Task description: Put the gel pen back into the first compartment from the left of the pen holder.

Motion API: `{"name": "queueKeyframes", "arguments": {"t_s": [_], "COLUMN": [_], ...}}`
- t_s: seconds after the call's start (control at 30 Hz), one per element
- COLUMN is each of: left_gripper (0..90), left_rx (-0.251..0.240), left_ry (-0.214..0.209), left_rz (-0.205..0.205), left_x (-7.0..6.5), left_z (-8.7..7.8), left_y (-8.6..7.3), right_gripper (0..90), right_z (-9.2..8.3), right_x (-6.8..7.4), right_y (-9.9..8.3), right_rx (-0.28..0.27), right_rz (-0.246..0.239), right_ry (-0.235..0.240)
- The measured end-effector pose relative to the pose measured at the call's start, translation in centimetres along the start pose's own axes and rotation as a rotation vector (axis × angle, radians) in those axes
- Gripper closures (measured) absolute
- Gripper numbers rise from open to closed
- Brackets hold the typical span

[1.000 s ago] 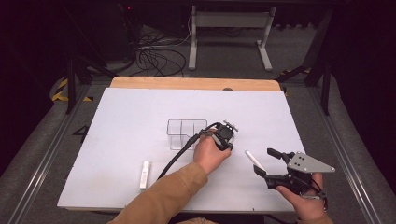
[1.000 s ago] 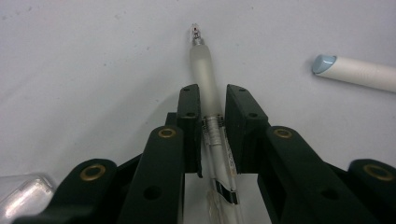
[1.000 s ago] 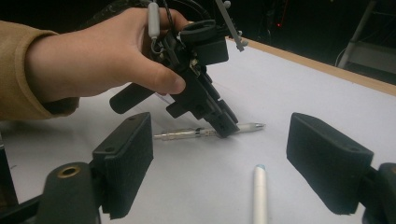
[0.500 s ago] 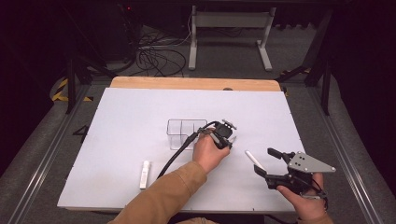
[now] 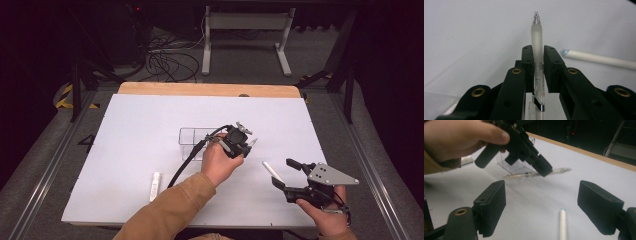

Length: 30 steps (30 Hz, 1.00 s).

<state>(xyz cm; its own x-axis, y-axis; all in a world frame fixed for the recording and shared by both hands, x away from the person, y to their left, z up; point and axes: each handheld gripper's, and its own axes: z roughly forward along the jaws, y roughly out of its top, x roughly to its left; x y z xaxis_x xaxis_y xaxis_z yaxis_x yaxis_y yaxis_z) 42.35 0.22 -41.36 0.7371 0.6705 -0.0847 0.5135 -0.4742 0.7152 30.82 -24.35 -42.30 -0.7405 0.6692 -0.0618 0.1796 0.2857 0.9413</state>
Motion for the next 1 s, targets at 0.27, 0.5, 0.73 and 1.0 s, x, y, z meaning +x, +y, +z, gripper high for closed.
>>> {"name": "queueKeyframes", "arguments": {"t_s": [0.27, 0.5, 0.73, 1.0], "left_gripper": [79.3, 79.2, 79.2, 79.2], "left_rx": [-0.101, -0.187, -0.263, -0.356], "left_ry": [-0.027, -0.057, -0.064, -0.056], "left_rz": [0.007, 0.025, 0.047, 0.051], "left_x": [-0.2, -0.1, -0.2, 0.5], "left_z": [-2.8, -4.8, -6.6, -8.5], "left_y": [0.3, 0.4, 0.4, 0.1], "right_gripper": [23.4, 23.4, 23.4, 23.4], "right_z": [0.0, 0.0, 0.1, 0.1], "right_x": [0.1, 0.1, 0.2, 0.1], "right_y": [0.0, 0.0, 0.0, 0.0], "right_rx": [-0.001, -0.002, 0.002, 0.004], "right_rz": [0.002, 0.001, 0.006, 0.001], "right_ry": [-0.003, -0.004, -0.002, -0.003]}}
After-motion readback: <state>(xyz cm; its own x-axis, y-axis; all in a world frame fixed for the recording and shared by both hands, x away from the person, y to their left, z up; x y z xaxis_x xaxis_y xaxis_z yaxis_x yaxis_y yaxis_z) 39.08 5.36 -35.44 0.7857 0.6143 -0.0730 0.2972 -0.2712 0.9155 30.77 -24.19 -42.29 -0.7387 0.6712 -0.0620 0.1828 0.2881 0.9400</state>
